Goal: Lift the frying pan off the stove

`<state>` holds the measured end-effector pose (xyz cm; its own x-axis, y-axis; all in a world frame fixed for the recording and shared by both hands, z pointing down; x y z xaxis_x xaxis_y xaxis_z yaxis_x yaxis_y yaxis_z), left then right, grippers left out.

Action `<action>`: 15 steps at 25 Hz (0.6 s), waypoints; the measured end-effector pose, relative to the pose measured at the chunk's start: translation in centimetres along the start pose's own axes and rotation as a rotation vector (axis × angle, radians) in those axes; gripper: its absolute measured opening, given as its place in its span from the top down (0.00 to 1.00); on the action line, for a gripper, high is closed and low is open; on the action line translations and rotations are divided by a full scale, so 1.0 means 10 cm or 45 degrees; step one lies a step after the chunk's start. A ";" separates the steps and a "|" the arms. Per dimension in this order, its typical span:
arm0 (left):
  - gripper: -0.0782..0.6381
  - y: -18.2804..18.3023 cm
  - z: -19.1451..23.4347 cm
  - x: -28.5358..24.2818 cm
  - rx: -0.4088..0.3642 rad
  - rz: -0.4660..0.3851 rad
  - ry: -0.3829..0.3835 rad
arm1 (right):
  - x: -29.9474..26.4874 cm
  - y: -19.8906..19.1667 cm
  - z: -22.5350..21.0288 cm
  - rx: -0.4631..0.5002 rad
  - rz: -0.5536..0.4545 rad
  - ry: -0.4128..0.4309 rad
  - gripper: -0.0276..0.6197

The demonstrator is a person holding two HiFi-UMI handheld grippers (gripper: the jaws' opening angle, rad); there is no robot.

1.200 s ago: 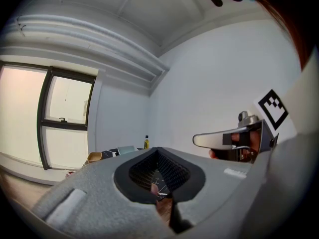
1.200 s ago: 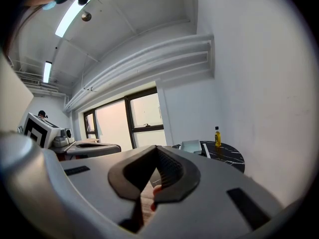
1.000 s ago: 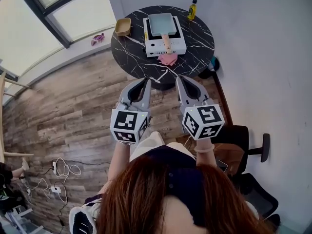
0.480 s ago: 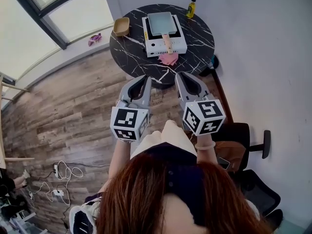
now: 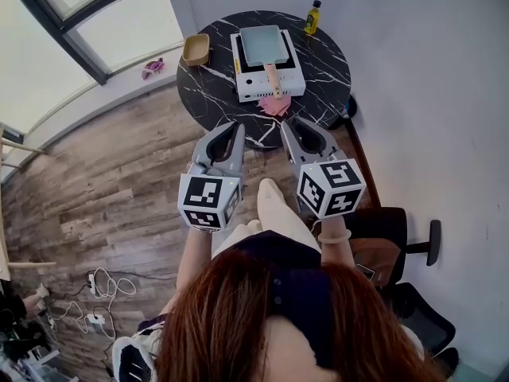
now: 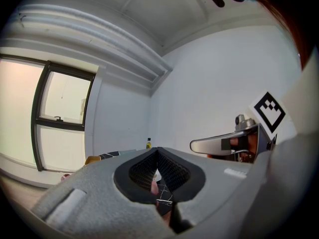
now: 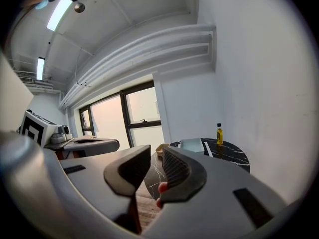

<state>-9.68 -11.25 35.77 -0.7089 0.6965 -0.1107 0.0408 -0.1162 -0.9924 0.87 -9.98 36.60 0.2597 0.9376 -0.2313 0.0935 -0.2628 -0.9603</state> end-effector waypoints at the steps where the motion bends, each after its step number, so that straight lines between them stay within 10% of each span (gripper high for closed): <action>1: 0.87 0.01 0.05 -0.06 0.001 0.002 0.001 | -0.08 0.01 -0.04 -0.004 0.006 -0.002 0.83; 15: 0.87 0.11 0.42 -0.74 -0.024 0.024 0.023 | -0.80 0.10 -0.54 -0.022 0.084 0.014 0.76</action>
<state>-7.34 -19.46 35.68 -0.6951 0.7071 -0.1298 0.0672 -0.1158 -0.9910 4.05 -19.01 38.33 0.2766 0.9155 -0.2922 0.0925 -0.3280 -0.9401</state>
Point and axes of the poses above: the fingertips, and each gripper's own axes: x backward along the fingers, z to its left, y out of its top, the point moved 1 cm from there along x, backward along the fingers, and after that the axes turned 4 degrees about -y, right-handed, at the moved point
